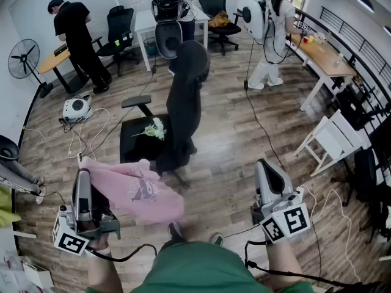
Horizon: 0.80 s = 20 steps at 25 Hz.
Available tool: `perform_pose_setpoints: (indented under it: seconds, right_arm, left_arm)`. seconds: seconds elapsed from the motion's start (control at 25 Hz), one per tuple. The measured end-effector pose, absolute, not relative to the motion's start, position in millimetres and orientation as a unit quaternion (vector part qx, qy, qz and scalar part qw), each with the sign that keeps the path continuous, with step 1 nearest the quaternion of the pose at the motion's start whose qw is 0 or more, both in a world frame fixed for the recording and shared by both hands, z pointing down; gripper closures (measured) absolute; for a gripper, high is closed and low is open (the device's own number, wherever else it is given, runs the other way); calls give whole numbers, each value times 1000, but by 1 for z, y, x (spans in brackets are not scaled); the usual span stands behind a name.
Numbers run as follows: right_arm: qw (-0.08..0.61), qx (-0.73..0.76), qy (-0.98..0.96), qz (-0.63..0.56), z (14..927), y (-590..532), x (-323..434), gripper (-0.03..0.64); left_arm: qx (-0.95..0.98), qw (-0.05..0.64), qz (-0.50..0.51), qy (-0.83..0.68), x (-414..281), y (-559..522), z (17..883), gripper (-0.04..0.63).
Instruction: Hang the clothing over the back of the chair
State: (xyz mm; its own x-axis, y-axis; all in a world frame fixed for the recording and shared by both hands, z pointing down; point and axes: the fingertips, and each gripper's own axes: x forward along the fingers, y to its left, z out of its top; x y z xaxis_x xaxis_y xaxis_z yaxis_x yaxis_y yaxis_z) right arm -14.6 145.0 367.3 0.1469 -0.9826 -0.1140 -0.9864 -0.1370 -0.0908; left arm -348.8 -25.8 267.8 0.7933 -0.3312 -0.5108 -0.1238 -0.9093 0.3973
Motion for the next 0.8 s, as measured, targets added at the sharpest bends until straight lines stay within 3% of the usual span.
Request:
perform_pose_setpoints:
  seconds: [0.4,0.8]
  right_arm:
    - [75,-751,656,11,358,182,7,624]
    - [66,-734,675,-35,386,174,45,624]
  left_arm:
    - [935,134,-277,-175,-343,-1,256,581]
    - [916,45,-210,-338,-322,-36,259,581]
